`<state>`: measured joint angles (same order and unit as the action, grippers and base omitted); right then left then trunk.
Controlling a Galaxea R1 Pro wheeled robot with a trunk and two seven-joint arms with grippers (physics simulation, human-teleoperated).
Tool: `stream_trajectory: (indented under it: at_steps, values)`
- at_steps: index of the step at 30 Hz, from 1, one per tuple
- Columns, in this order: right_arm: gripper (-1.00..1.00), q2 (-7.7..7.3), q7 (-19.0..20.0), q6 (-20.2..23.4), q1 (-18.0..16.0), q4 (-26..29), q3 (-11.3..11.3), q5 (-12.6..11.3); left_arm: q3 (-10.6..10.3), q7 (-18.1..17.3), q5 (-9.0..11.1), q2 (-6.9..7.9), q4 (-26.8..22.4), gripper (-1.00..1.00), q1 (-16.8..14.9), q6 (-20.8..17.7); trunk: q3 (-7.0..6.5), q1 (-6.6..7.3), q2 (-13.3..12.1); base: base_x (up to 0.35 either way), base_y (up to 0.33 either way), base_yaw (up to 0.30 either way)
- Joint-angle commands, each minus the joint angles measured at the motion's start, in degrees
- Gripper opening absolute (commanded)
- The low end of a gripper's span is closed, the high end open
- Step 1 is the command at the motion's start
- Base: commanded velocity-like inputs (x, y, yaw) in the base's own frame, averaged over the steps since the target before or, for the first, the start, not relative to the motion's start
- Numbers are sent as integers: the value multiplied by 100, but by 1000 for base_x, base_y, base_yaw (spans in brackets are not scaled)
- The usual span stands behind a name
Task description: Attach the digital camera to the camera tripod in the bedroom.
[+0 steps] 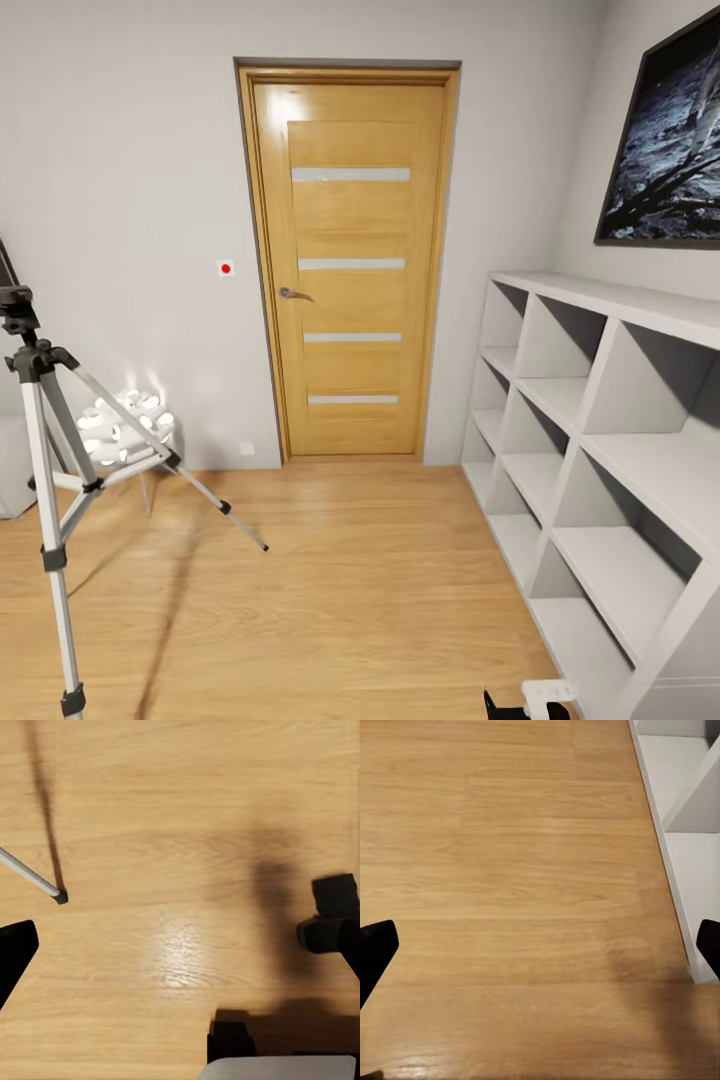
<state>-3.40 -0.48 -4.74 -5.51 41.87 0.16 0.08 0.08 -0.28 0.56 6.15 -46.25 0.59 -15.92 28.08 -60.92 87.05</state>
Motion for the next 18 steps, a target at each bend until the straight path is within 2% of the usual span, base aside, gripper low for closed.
stream_trajectory:
  at_steps: [1,18]
  values:
    - [100,-1,-5,-17,-2,-2,2,1,1,-4,6,1,-16,100,2,-37,23,-23,44,0,0,0]
    - [100,0,-4,-19,-2,-22,2,10,-6,-16,6,1,-16,100,2,-43,329,-396,726,0,0,0]
